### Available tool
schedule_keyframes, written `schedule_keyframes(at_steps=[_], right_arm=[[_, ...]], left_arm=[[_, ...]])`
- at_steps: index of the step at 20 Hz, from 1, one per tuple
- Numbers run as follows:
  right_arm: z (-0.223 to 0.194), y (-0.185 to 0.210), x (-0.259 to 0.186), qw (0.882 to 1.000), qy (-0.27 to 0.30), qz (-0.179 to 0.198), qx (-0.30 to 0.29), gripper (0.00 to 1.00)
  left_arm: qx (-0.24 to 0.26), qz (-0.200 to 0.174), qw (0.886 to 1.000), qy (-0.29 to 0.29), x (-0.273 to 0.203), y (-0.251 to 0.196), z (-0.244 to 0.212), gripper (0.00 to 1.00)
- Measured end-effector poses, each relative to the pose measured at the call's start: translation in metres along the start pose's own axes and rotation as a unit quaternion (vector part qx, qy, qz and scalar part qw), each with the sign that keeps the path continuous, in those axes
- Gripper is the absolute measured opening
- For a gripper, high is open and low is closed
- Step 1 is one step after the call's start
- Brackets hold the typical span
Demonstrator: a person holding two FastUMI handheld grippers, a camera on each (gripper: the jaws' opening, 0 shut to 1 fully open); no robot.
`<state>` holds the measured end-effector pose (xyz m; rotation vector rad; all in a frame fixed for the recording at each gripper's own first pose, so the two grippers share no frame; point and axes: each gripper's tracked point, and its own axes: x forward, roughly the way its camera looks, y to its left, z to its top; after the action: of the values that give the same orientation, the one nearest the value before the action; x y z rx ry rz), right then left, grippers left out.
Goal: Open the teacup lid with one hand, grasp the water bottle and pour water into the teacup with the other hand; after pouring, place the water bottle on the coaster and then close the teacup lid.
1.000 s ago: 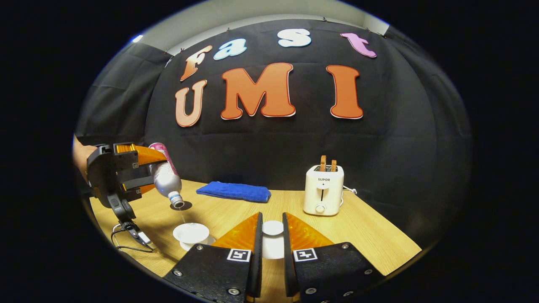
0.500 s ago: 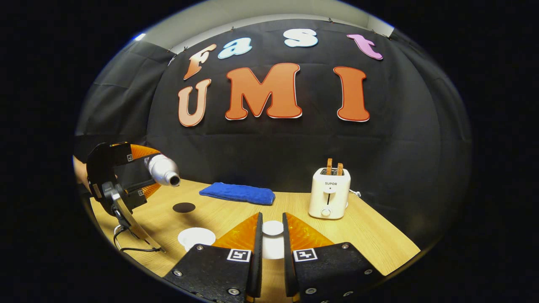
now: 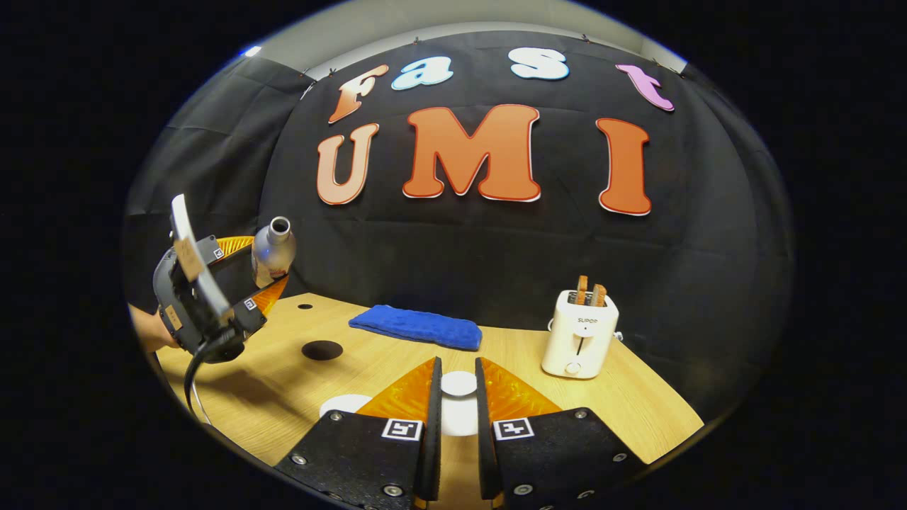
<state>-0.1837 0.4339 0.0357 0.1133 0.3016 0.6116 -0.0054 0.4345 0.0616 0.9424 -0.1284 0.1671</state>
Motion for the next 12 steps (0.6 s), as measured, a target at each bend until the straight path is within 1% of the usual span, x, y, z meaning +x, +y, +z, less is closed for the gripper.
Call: schedule_keyframes(at_steps=[1, 3, 5, 8, 9, 10, 11, 12], right_arm=[[0.001, 0.006, 0.002, 1.0, 0.002, 0.006, 0.0, 0.22], [0.008, 0.018, 0.004, 1.0, -0.001, 0.012, -0.005, 0.23], [0.01, 0.028, 0.009, 1.0, -0.001, 0.017, -0.009, 0.22], [0.012, 0.04, 0.012, 1.0, 0.002, 0.026, -0.013, 0.22], [0.013, 0.042, 0.013, 1.0, 0.002, 0.026, -0.012, 0.22], [0.013, 0.046, 0.014, 0.999, 0.004, 0.03, -0.011, 0.23], [0.013, 0.048, 0.015, 0.999, 0.004, 0.032, -0.007, 0.23], [0.012, 0.051, 0.016, 0.999, 0.007, 0.034, -0.005, 0.23]], left_arm=[[-0.038, 0.005, 0.999, 0.009, 0.006, 0.004, -0.004, 0.83], [-0.113, 0.004, 0.993, 0.028, 0.014, 0.006, -0.011, 0.83], [-0.172, -0.002, 0.984, 0.044, 0.019, 0.006, -0.018, 0.83], [-0.257, -0.024, 0.963, 0.072, 0.025, -0.005, -0.03, 0.83], [-0.276, -0.025, 0.957, 0.081, 0.031, -0.005, -0.036, 0.83], [-0.298, -0.029, 0.95, 0.087, 0.035, -0.008, -0.04, 0.8], [-0.313, -0.031, 0.944, 0.096, 0.036, -0.008, -0.046, 0.83], [-0.328, -0.037, 0.938, 0.105, 0.035, -0.011, -0.051, 0.83]])
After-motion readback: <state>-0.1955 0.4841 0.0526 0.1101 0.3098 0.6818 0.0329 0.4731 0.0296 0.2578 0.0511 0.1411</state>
